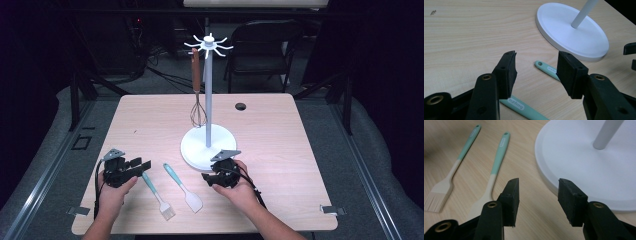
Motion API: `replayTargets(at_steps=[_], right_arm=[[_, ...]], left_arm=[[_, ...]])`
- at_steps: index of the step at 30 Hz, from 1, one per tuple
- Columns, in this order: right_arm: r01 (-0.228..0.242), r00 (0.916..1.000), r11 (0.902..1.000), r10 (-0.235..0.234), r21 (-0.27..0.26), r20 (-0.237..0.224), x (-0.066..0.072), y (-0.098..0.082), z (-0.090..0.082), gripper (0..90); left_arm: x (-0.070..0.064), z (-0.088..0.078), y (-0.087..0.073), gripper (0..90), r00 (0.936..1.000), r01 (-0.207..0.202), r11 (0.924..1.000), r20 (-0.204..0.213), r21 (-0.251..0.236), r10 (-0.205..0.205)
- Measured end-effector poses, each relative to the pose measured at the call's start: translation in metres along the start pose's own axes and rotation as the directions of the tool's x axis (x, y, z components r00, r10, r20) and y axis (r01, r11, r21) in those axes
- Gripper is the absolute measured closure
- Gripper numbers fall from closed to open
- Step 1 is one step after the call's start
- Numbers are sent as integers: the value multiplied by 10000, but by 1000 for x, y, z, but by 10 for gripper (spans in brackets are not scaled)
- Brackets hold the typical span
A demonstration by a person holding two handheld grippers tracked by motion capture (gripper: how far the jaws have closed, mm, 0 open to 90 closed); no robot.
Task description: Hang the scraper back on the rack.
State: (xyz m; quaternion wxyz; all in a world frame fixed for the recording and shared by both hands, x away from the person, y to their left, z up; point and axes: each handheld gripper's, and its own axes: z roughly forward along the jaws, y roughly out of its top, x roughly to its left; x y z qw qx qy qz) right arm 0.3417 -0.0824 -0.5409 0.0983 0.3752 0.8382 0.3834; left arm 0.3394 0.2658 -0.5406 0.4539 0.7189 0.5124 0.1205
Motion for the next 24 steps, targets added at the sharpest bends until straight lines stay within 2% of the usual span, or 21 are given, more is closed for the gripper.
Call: replayTargets(at_steps=[5, 10, 15, 20, 23, 24], right_arm=[[27, 9998, 9993, -20, 380, -184, 8, 0, 11, 540], [-136, 9991, 9995, 147, 276, -408, 16, 0, 19, 606], [135, 9983, 9987, -108, 488, -564, 25, 0, 27, 663], [443, 9975, 9958, -396, 807, -592, 35, -2, 36, 686], [420, 9970, 9965, -372, 718, -672, 41, -3, 43, 693], [552, 9963, 9948, -492, 854, -703, 42, -2, 44, 693]], left_arm=[[0, 0, 0, 495, 10000, 8, 10000, -23, -22, -8], [0, 0, 0, 495, 10000, 19, 10000, -14, -25, -19], [0, 0, 0, 494, 10000, 10, 10000, -6, -21, -10], [0, 0, 0, 494, 10000, 8, 10000, 12, 32, -8], [0, 1, -1, 494, 10000, 2, 10000, 35, 31, -2], [0, 1, -1, 494, 10000, -2, 10000, 40, 34, 2]])
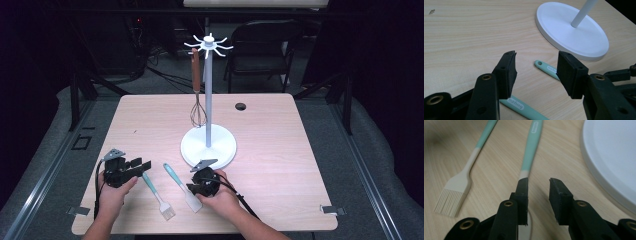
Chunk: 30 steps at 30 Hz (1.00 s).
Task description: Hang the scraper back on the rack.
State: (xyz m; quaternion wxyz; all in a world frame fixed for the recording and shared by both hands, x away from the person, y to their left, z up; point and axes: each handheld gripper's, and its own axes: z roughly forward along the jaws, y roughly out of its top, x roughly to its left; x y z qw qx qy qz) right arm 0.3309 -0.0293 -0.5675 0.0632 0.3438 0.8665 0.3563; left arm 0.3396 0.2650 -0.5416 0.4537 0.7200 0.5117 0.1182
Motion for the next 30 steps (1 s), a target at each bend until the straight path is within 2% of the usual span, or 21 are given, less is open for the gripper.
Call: replayTargets(at_steps=[5, 9, 10, 13, 17, 19, 20, 24, 30], right_arm=[[114, 9997, 9999, -113, 33, -232, 8, 2, 6, 692], [403, 9992, 9991, -402, 131, -77, 15, 4, 14, 709], [551, 9984, 9984, -552, 84, 112, 17, 4, 17, 730], [686, 9973, 9975, -690, 172, 233, 20, 5, 17, 775], [469, 9987, 9989, -470, 33, 186, 21, 4, 18, 804], [436, 9987, 9989, -440, 162, 239, 19, 3, 15, 810], [315, 9993, 9995, -316, 44, 224, 19, 2, 15, 812], [468, 9985, 9983, -477, 346, 259, 12, -3, 6, 818], [263, 9991, 9992, -272, 285, 331, 2, -22, -13, 819]], left_arm=[[0, 0, 0, 494, 10000, -5, 10000, -2, 13, 5], [0, 0, -1, 494, 10000, -8, 10000, -22, 2, 8], [0, -1, -1, 494, 10000, 21, 10000, 3, -11, -21], [0, 1, -1, 494, 10000, 27, 10000, -3, -2, -27], [-1, 1, -1, 494, 10000, -1, 10000, 15, 21, 0], [-1, 2, -1, 494, 10000, -36, 10000, 27, 56, 36], [-1, 2, -1, 494, 10000, -40, 10000, 27, 57, 40], [-1, 2, -1, 494, 10000, -12, 10000, 28, 33, 12], [-5, 3, -1, 494, 10000, -40, 10000, 71, 28, 40]])
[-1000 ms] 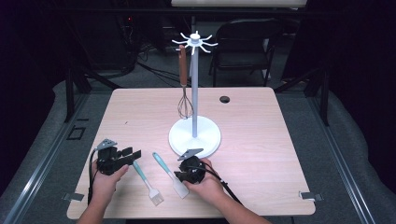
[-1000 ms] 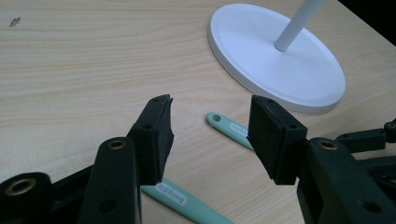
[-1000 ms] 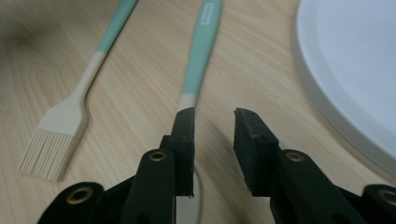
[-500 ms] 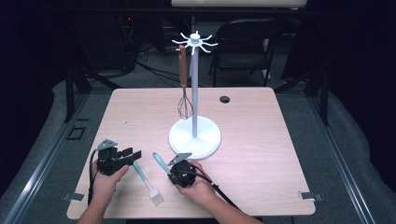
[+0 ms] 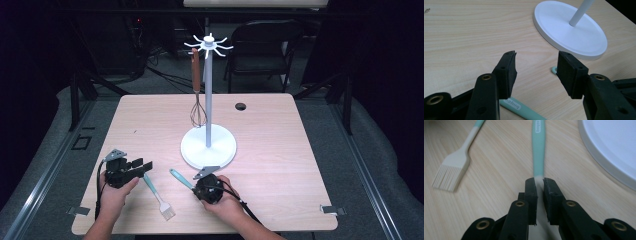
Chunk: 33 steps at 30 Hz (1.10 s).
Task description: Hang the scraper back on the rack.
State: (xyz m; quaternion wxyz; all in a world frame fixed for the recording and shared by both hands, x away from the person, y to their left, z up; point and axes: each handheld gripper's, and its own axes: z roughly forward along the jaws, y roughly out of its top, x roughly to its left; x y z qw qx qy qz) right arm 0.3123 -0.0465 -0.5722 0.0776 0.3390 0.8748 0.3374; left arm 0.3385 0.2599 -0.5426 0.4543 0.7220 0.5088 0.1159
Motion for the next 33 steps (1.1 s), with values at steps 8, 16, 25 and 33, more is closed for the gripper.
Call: replayTargets(at_steps=[8, 16, 25, 33], right_arm=[[-44, 9998, 10000, 43, 39, 207, -14, -27, -26, 818], [-402, 9992, 9992, 402, -7, 36, -20, -45, -41, 809], [-216, 9996, 9997, 217, -82, 151, -19, -41, -35, 795], [344, 9979, 9991, -331, -234, 558, -13, -43, -34, 808]], left_arm=[[-9, 3, 0, 494, 9996, -195, 9998, 206, 94, 193], [-19, 9, -1, 494, 9982, -321, 9992, 509, 225, 310], [-34, 20, -5, 491, 9945, -517, 9977, 928, 434, 475], [-46, 28, -8, 450, 9874, -591, 9969, 1499, 524, 506]])
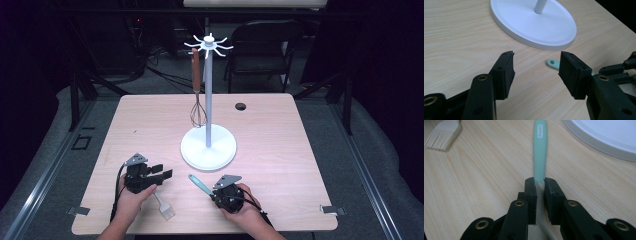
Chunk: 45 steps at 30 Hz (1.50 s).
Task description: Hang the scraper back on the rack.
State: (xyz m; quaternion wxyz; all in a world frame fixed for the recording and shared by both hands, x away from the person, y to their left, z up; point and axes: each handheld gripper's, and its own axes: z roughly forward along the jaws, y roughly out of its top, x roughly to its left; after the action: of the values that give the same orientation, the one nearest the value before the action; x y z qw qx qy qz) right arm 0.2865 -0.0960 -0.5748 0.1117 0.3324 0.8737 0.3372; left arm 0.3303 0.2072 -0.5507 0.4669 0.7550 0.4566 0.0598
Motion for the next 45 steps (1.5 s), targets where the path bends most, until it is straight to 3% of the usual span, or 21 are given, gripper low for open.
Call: replayTargets(at_steps=[9, 12, 18, 26, 33, 38, 39, 42, 45], right_arm=[[-152, 9999, 9996, 151, -245, -37, 0, -3, 0, 813], [-388, 9992, 9983, 382, -432, -130, -1, -4, 1, 814], [-347, 9990, 9973, 327, -652, -316, 0, -5, -1, 814], [-414, 9984, 9960, 382, -790, -408, 0, -6, -2, 815], [-463, 9978, 9913, 402, -1228, -522, 2, -5, -6, 816], [-339, 9982, 9878, 257, -1523, -550, 3, -4, -12, 817], [-366, 9981, 9857, 279, -1642, -552, 4, -4, -13, 817], [-339, 9983, 9815, 243, -1882, -534, 5, -2, -17, 817], [-370, 9977, 9797, 250, -1973, -629, 4, -2, -19, 817]], left_arm=[[-14, 13, -2, 417, 9985, 20, 9998, 545, 176, -30], [-19, 18, -3, 420, 9964, -2, 9996, 845, 276, -21], [-21, 24, -5, 415, 9916, 133, 9988, 1277, 468, -192], [-23, 31, -9, 400, 9892, 154, 9974, 1442, 711, -255], [-22, 36, -10, 377, 9871, 308, 9961, 1540, 826, -433], [-21, 39, -12, 373, 9814, 460, 9940, 1813, 992, -635], [-21, 41, -12, 370, 9775, 494, 9930, 1989, 1075, -702], [-22, 41, -13, 366, 9764, 453, 9927, 2049, 1117, -676], [-24, 41, -12, 360, 9715, 452, 9935, 2271, 1043, -681]])
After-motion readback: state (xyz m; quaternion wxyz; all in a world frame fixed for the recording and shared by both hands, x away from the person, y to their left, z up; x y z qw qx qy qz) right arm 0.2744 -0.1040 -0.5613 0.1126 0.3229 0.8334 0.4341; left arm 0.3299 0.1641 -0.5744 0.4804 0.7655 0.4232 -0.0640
